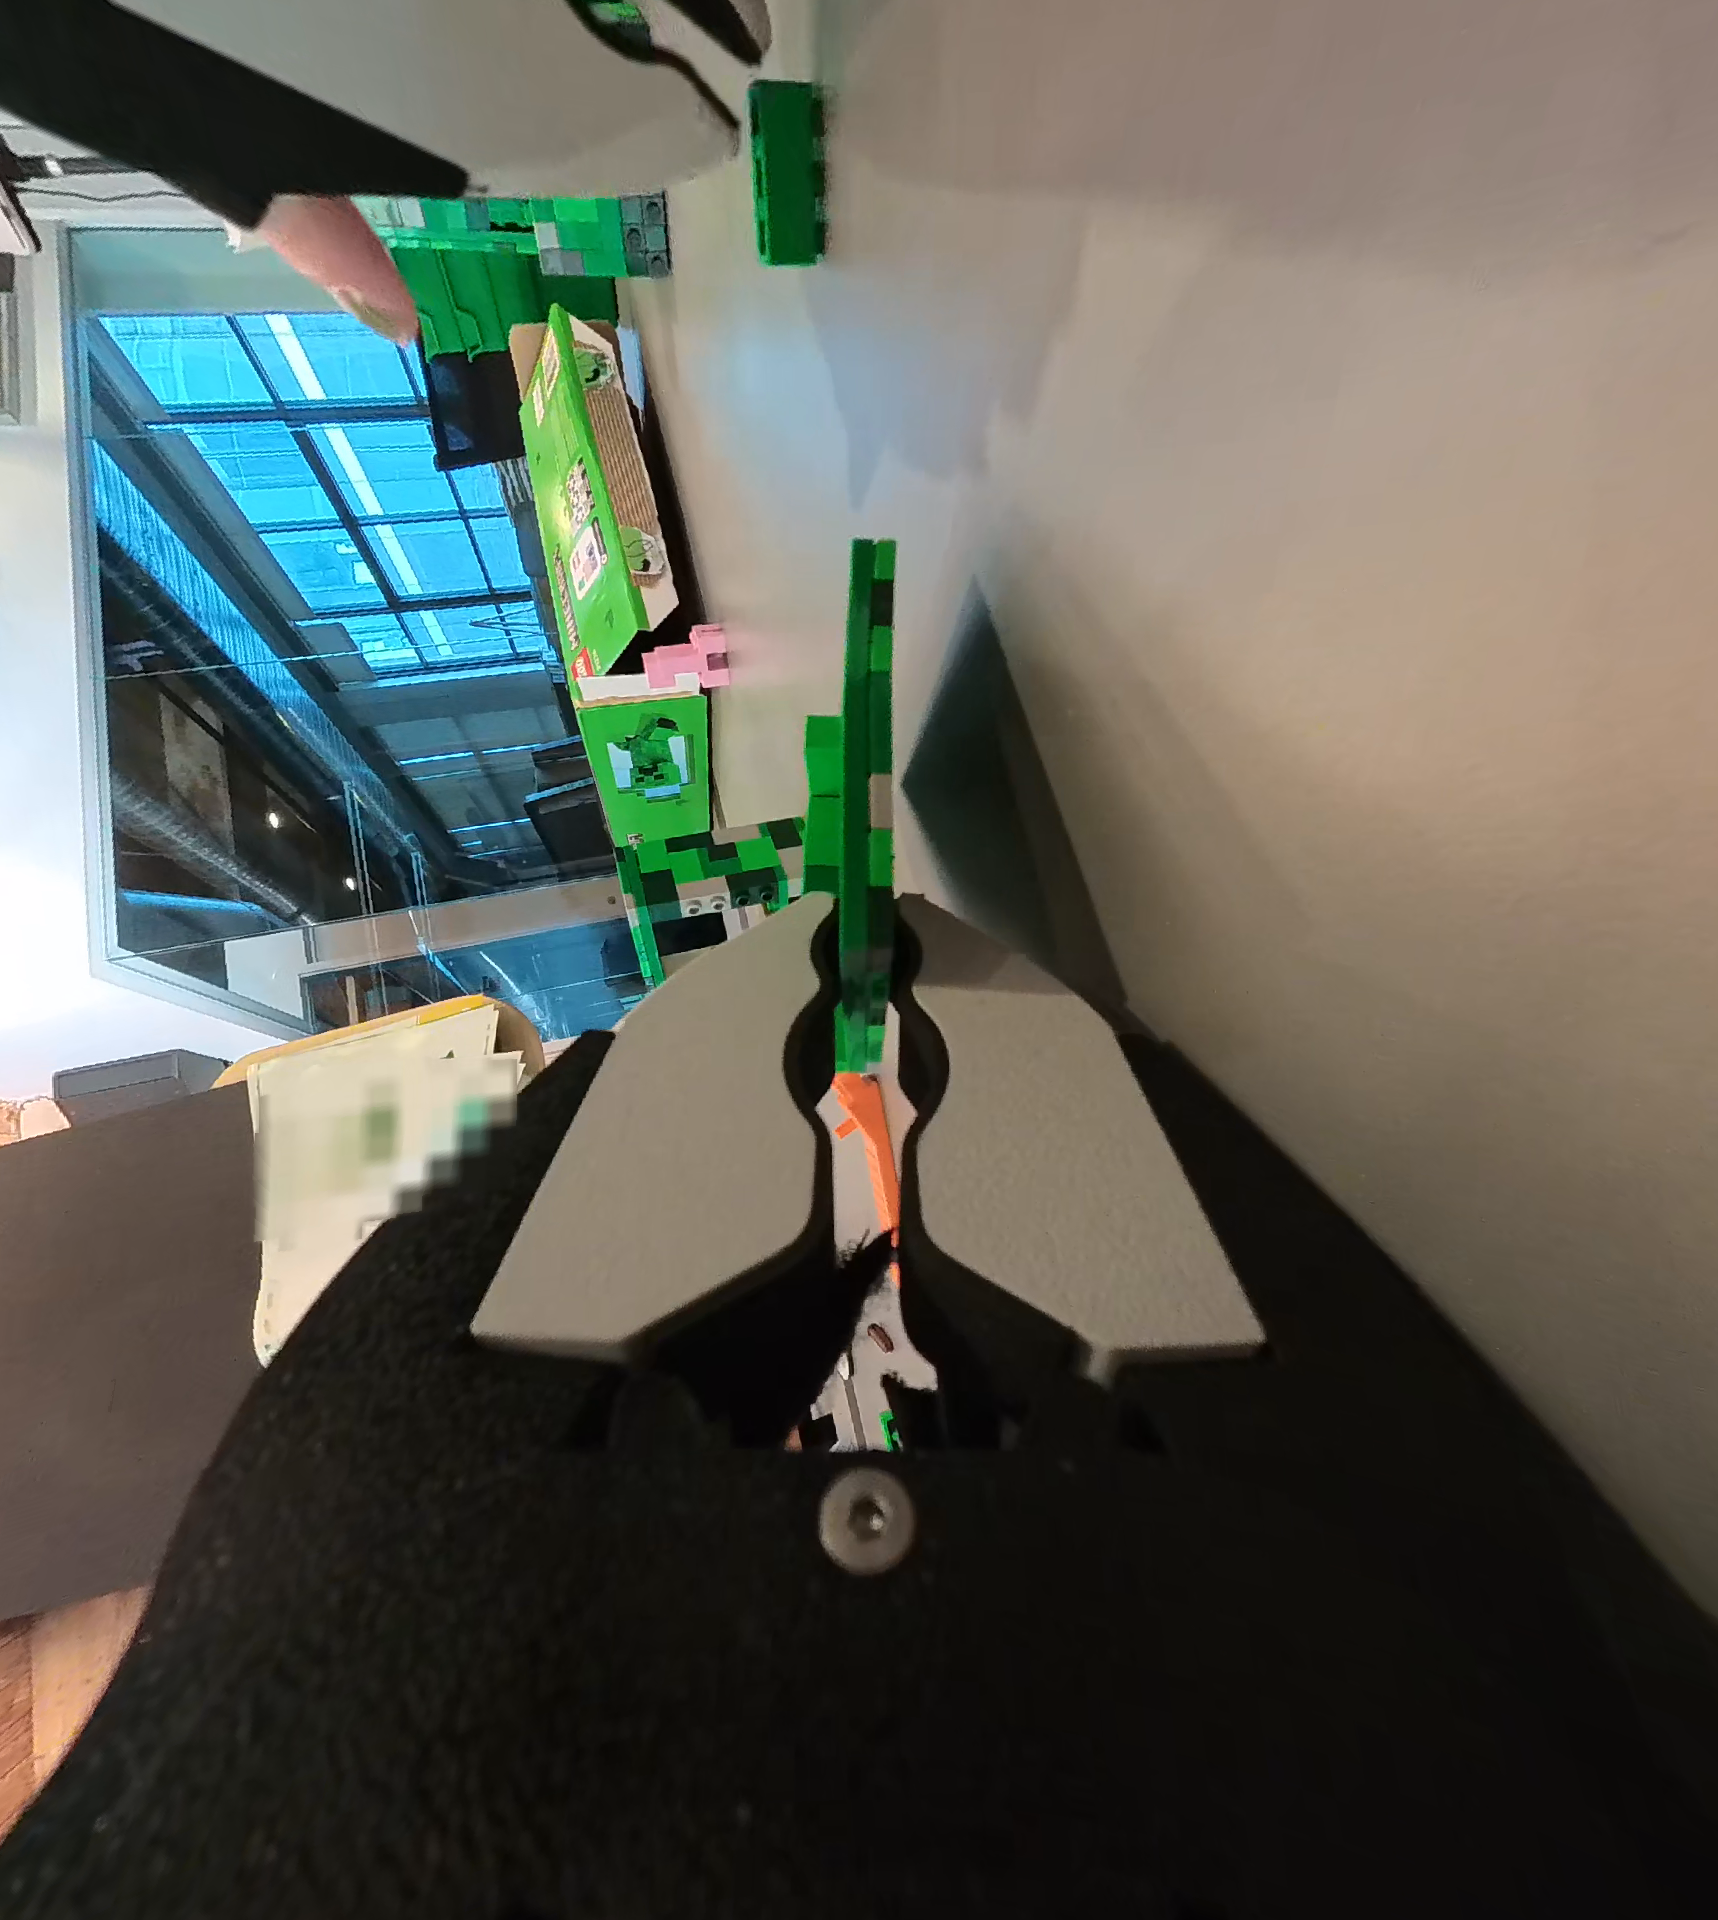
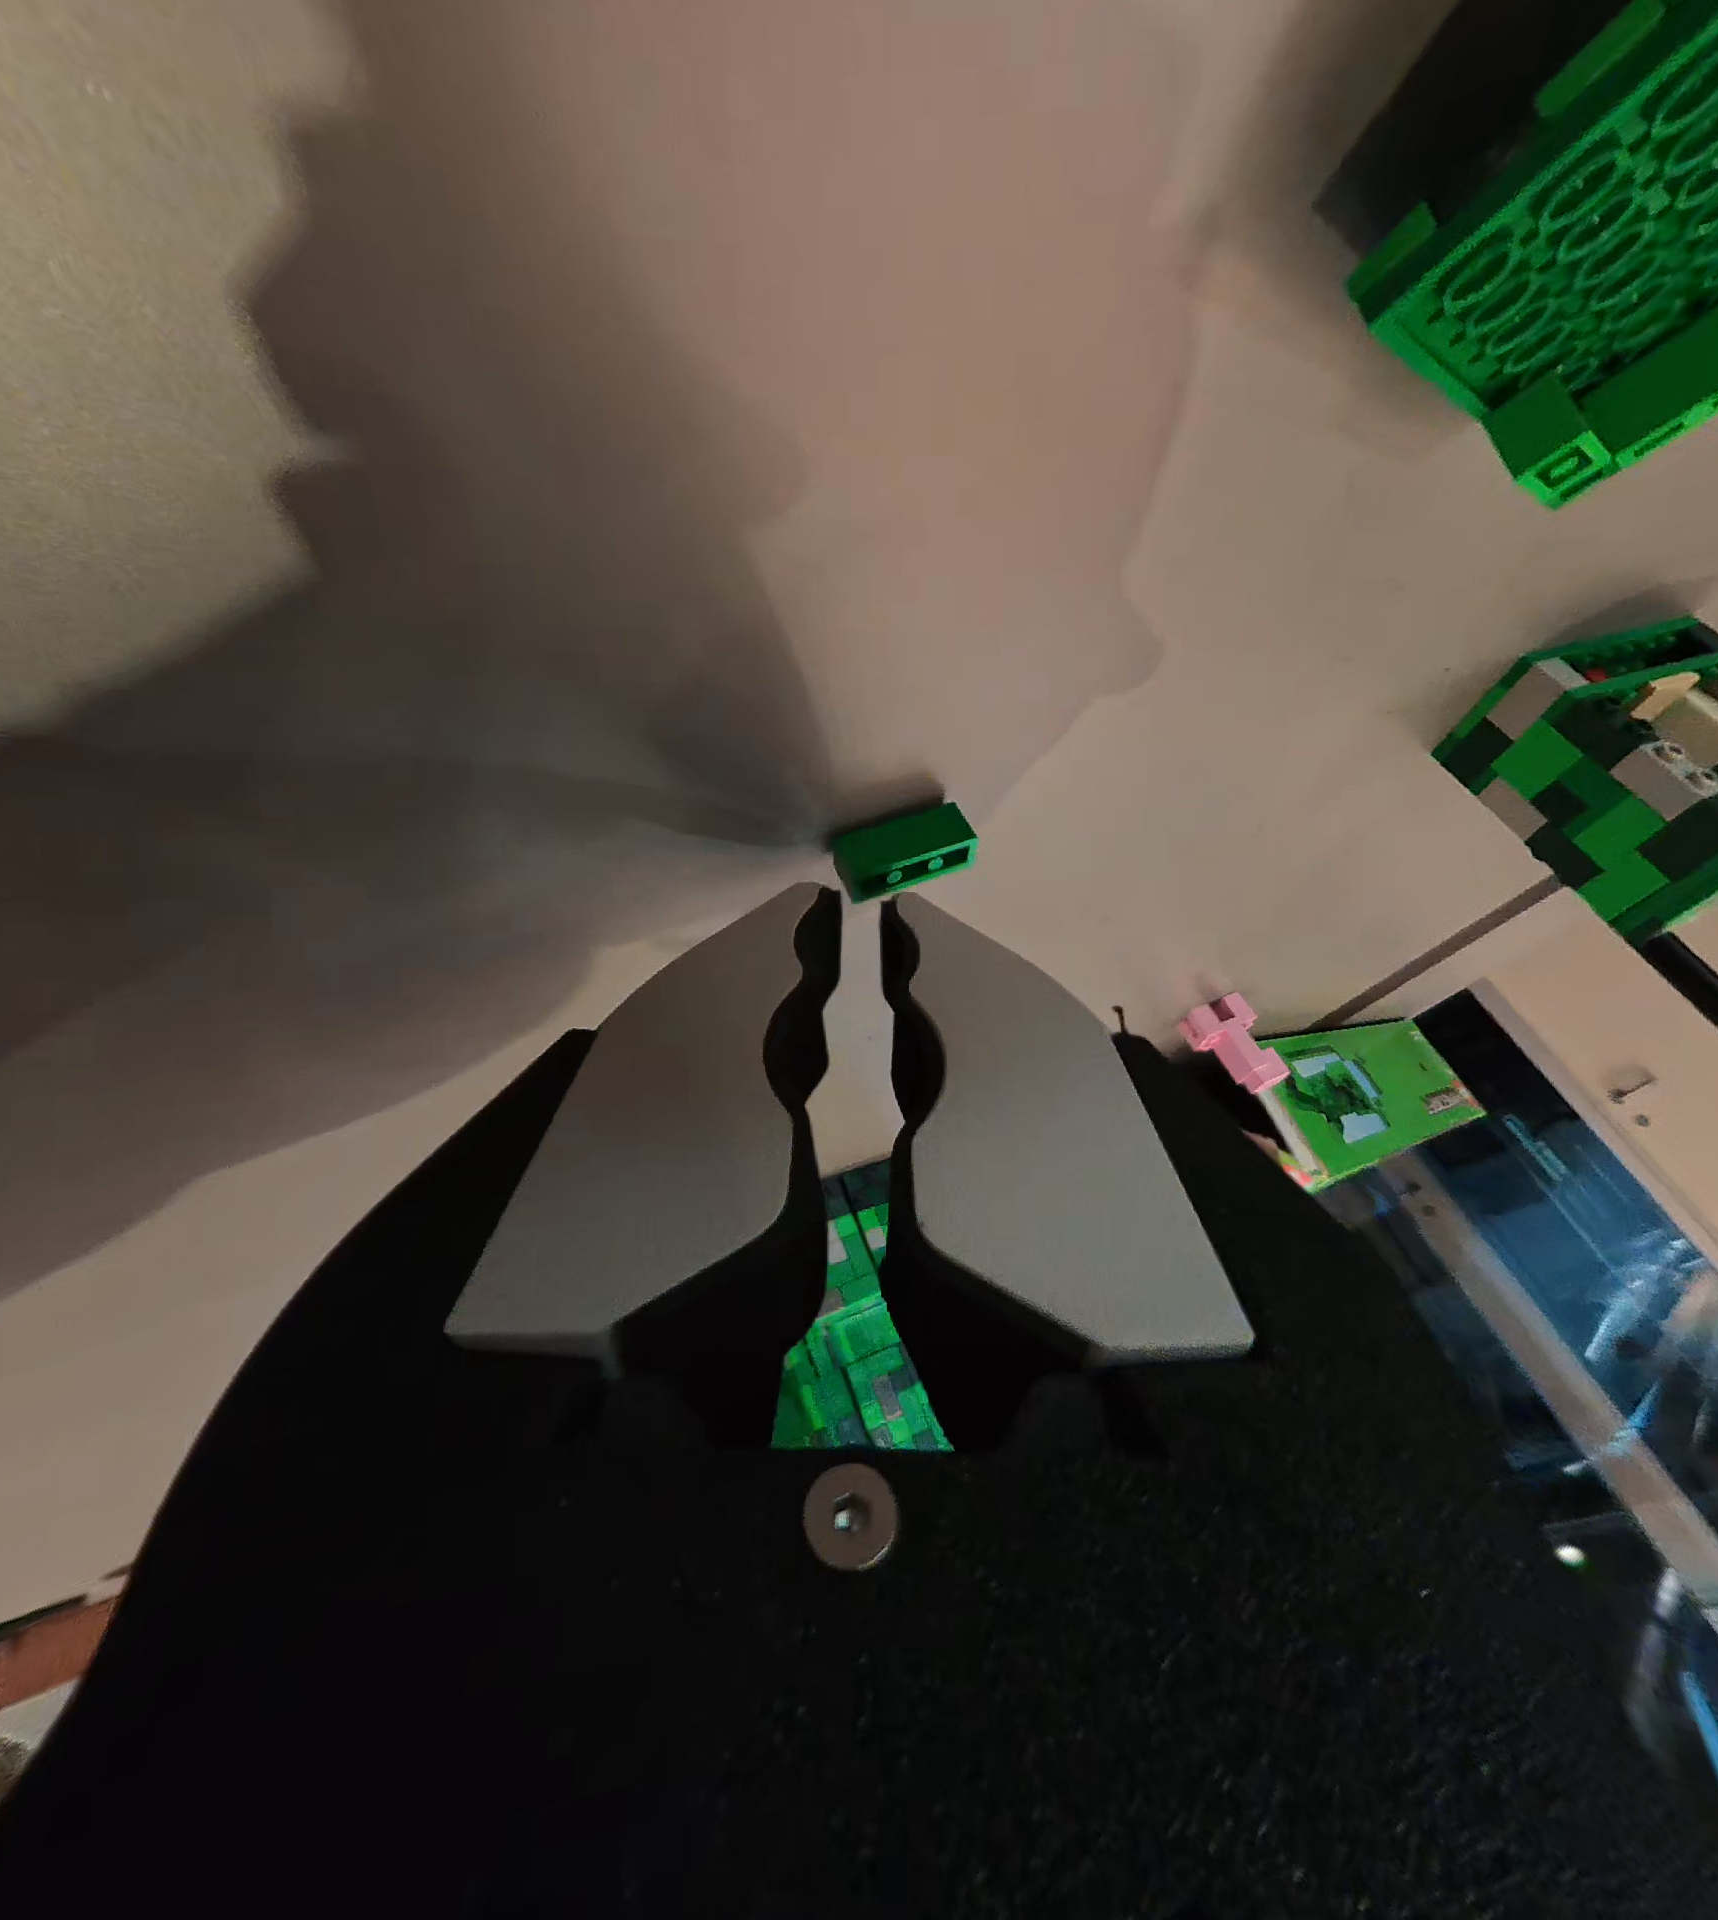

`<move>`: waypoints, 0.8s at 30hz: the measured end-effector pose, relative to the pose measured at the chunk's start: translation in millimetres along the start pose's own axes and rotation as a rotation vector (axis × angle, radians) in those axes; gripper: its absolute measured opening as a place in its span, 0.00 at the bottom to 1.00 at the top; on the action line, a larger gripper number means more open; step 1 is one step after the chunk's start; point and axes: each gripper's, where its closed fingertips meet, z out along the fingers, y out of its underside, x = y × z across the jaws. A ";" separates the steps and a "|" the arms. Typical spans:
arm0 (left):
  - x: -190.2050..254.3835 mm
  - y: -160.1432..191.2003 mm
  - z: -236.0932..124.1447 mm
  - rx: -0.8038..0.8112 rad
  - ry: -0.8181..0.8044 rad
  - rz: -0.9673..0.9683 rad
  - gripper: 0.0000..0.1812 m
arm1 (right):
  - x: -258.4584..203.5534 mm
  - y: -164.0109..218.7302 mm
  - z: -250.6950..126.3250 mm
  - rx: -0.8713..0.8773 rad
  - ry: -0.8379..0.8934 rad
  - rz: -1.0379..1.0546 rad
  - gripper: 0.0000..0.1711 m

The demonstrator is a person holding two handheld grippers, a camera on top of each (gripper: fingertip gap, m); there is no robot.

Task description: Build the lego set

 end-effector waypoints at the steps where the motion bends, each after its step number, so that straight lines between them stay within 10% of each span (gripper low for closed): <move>1: 0.2 0.0 -0.1 0.000 0.001 0.001 0.03 | 0.2 0.9 -0.5 0.007 0.003 0.024 0.05; 6: -1.0 -0.4 -1.2 0.001 -0.005 -0.002 0.03 | 5.8 16.2 -5.9 0.137 0.011 0.478 0.06; 12: -6.2 -2.7 -3.3 0.019 -0.030 -0.041 0.03 | 12.7 1.3 -11.4 0.694 -0.151 1.276 0.15; 24: -20.0 7.0 -3.9 -0.134 -0.119 -0.007 0.03 | 6.1 -9.7 6.7 0.672 -0.120 1.416 0.04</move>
